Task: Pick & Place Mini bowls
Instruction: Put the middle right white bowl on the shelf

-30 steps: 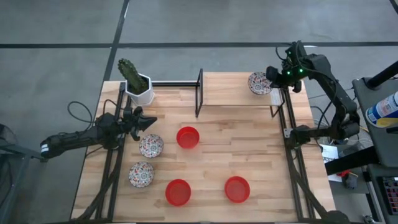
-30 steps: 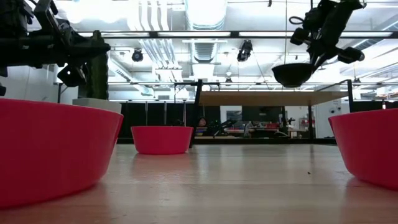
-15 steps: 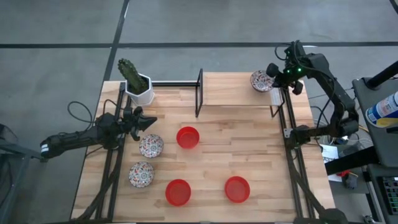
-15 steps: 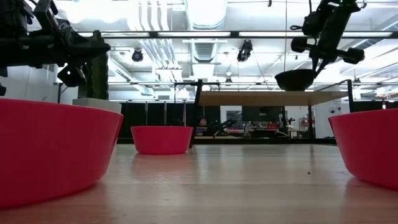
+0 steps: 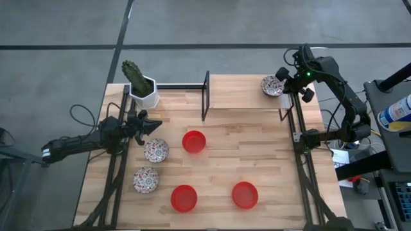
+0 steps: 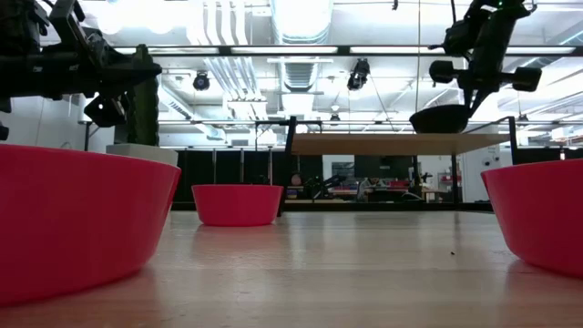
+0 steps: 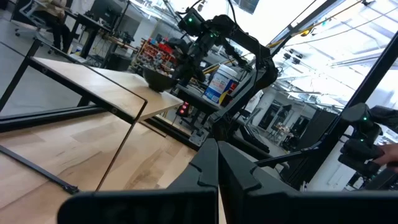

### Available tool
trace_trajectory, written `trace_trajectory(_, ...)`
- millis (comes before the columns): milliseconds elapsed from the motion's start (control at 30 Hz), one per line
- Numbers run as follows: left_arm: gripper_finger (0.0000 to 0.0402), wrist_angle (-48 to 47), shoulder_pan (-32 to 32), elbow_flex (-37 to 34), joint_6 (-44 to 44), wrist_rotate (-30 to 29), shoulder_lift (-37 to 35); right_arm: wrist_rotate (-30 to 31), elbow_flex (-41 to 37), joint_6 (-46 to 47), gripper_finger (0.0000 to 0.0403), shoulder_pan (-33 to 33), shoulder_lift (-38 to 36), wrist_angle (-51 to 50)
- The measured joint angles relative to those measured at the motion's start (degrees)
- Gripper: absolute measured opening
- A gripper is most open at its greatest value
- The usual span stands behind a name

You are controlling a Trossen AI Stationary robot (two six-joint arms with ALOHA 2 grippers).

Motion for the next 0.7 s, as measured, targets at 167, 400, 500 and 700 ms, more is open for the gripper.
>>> trace_trajectory(167,0.0,0.0,0.0,0.0,0.0,0.0,0.0,1.16,-0.61,0.0,0.0012,0.58,-0.11,0.38)
trace_trajectory(400,0.0,0.0,0.0,0.0,0.0,0.0,0.0,1.35,-1.05,-1.81,0.0012,0.58,-0.11,0.47)
trace_trajectory(500,0.0,0.0,0.0,0.0,0.0,0.0,0.0,2.2,-1.16,-1.95,0.0021,0.58,-0.06,0.23)
trace_trajectory(700,0.0,-0.01,0.0,0.0,0.0,0.0,-0.01,3.92,-1.18,-3.25,0.0068,0.58,0.0,0.0)
